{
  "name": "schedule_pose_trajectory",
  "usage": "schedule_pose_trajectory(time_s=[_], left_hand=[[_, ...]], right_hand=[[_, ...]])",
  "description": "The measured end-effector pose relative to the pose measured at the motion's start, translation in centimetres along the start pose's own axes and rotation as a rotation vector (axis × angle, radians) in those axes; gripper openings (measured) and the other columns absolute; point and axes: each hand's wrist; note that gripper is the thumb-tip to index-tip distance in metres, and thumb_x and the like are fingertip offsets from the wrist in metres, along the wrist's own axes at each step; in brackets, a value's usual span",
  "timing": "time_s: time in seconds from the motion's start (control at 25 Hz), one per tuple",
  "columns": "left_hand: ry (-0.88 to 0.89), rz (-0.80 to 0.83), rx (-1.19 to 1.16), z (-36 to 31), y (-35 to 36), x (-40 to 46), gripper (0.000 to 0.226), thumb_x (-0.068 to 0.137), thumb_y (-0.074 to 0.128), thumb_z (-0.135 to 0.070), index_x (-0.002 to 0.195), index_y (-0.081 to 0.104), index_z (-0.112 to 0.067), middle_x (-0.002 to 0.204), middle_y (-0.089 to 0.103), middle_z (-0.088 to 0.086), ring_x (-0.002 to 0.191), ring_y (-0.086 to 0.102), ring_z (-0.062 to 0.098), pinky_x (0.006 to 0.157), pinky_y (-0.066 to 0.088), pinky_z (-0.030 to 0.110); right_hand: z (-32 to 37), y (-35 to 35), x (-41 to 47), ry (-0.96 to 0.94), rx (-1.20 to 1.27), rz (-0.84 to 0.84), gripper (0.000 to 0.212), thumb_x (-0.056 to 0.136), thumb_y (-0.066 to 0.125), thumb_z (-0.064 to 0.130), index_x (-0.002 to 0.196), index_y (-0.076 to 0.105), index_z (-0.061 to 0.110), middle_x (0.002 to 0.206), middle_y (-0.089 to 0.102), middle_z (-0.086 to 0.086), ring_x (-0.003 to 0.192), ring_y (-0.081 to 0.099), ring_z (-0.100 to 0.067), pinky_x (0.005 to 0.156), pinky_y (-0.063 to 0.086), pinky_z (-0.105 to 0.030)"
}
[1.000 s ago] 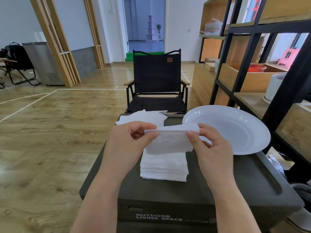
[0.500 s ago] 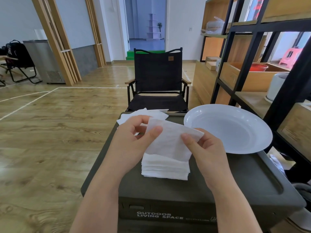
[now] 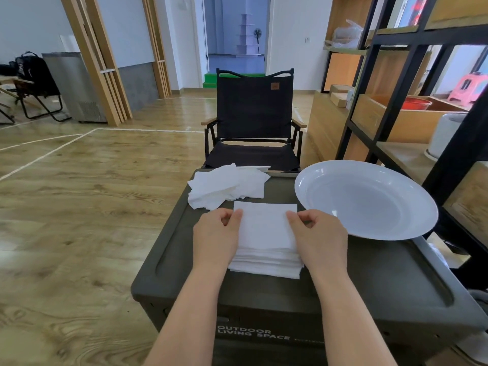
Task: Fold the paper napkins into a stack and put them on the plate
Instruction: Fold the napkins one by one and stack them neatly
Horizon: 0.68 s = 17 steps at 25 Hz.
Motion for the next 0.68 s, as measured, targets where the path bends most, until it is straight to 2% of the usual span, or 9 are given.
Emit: schedule_pose_trajectory(time_s=[0.16, 0.36, 0.44, 0.52, 0.6, 0.68], left_hand=[[-0.008, -0.029, 0.103, 0.5, 0.2, 0.4, 0.027, 0.088, 0.06, -0.041, 0.095, 0.071, -0.017, 0.085, 0.066, -0.008, 0.08, 0.058, 0.009, 0.07, 0.039, 0.023], [-0.092, 0.039, 0.174, 0.8, 0.3, 0.5, 0.023, 0.086, 0.063, -0.043, 0.087, 0.067, -0.02, 0.084, 0.065, -0.007, 0.075, 0.056, 0.006, 0.066, 0.039, 0.023], [-0.112, 0.086, 0.196, 0.9, 0.3, 0.6, 0.021, 0.085, 0.064, -0.042, 0.081, 0.065, -0.021, 0.081, 0.064, -0.008, 0.071, 0.054, 0.005, 0.06, 0.038, 0.021], [-0.131, 0.1, 0.213, 0.9, 0.2, 0.9, 0.021, 0.082, 0.066, -0.043, 0.077, 0.061, -0.023, 0.079, 0.062, -0.01, 0.072, 0.055, 0.006, 0.061, 0.04, 0.024], [-0.145, 0.035, 0.201, 1.1, -0.4, 1.9, 0.025, 0.079, 0.068, -0.046, 0.083, 0.059, -0.023, 0.082, 0.06, -0.01, 0.078, 0.058, 0.013, 0.067, 0.046, 0.029], [-0.152, -0.117, 0.153, 1.5, -1.5, 3.6, 0.035, 0.082, 0.066, -0.044, 0.103, 0.057, -0.017, 0.097, 0.062, -0.001, 0.09, 0.06, 0.02, 0.078, 0.05, 0.036]], right_hand=[[-0.7, 0.6, 0.3, 0.037, -0.03, 0.019, 0.021, 0.087, 0.06, 0.039, 0.089, 0.07, 0.021, 0.072, 0.057, 0.016, 0.068, 0.054, -0.003, 0.06, 0.034, -0.015], [-1.3, 0.8, -0.1, 0.057, -0.095, -0.001, 0.016, 0.085, 0.063, 0.04, 0.081, 0.065, 0.025, 0.071, 0.057, 0.015, 0.062, 0.048, 0.003, 0.053, 0.027, -0.009], [-1.5, 1.0, -0.4, 0.06, -0.131, 0.004, 0.016, 0.085, 0.063, 0.039, 0.079, 0.063, 0.024, 0.069, 0.056, 0.016, 0.061, 0.048, 0.002, 0.05, 0.027, -0.011], [-1.3, 1.1, -0.6, 0.076, -0.157, 0.027, 0.017, 0.085, 0.063, 0.038, 0.078, 0.06, 0.023, 0.069, 0.054, 0.016, 0.061, 0.048, -0.001, 0.048, 0.029, -0.015], [-1.2, 0.8, -0.6, 0.097, -0.139, 0.043, 0.018, 0.085, 0.062, 0.038, 0.08, 0.058, 0.022, 0.071, 0.054, 0.014, 0.064, 0.05, -0.004, 0.05, 0.033, -0.021], [-1.1, 0.3, -0.7, 0.1, -0.068, 0.032, 0.019, 0.086, 0.061, 0.04, 0.087, 0.058, 0.022, 0.072, 0.056, 0.013, 0.067, 0.052, -0.006, 0.054, 0.037, -0.024]])
Point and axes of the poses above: each hand's wrist, its own x-axis towards the middle knuckle, its own y-axis out of the palm, z = x × y
